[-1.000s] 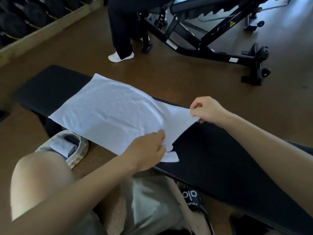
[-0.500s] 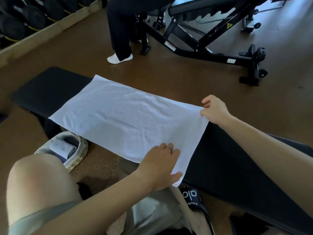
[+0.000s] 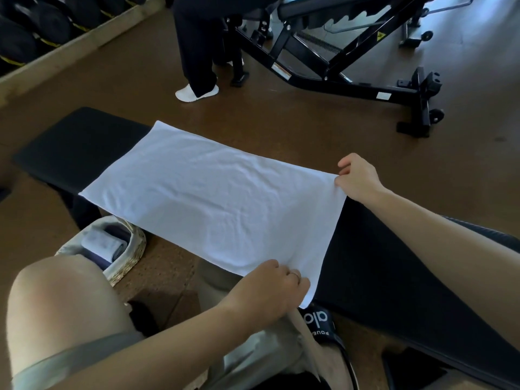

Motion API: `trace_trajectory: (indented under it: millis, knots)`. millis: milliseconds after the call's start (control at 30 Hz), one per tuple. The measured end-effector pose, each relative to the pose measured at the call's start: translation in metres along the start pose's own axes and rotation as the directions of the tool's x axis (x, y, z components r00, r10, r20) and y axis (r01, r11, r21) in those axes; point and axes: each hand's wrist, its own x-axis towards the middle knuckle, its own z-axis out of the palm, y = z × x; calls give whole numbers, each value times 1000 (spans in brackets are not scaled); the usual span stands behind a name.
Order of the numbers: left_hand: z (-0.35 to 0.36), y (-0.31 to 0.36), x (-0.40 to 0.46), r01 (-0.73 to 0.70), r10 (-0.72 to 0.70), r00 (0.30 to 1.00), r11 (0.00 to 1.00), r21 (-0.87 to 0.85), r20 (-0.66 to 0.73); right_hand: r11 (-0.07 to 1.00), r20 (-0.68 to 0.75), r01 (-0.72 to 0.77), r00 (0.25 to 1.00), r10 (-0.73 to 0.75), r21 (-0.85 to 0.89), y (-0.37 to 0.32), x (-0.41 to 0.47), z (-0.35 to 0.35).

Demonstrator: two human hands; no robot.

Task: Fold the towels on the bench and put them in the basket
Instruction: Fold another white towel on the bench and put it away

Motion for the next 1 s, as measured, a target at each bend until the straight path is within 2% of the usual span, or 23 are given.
trace_trajectory:
  millis: [67,167,267,367,533,633,733,800,867,933,1000]
  knots:
    - [-1,4,-1,-27,28,999,999,26,-25,1000,11,-6,1000,6,-14,2,0,2]
    - [3,8,4,-84,79,994,994,-64,-82,1000,-4,14,1000,-14,-19,2,2,1]
    - [1,8,11,-65,59,991,997,-48,-121,999,-13,37,999,-38,-20,1,3,-1]
    - [0,7,15,-64,66,991,998,18,-115,999,20,26,999,-25,-32,2,3,1]
    - [4,24,17,-145,145,983,989,2,-109,991,26,66,998,-63,-114,5,0,2]
    - [9,32,19,-135,129,979,990,-26,-158,956,1,150,988,-155,-251,8,-4,6]
    - [14,29,16,-117,82,948,988,-97,-309,892,-6,201,975,-222,-404,13,-8,12]
    - [14,21,13,-133,85,919,986,-100,-384,834,-32,211,964,-264,-510,14,-12,16]
    - [14,11,12,-146,105,910,987,-71,-401,763,-67,268,924,-376,-588,13,-15,23]
    - [15,4,14,-168,114,911,980,-106,-395,721,-47,383,866,-498,-577,6,-22,34]
    - [15,1,19,-208,126,900,965,-157,-417,707,25,465,844,-536,-533,-1,-30,47]
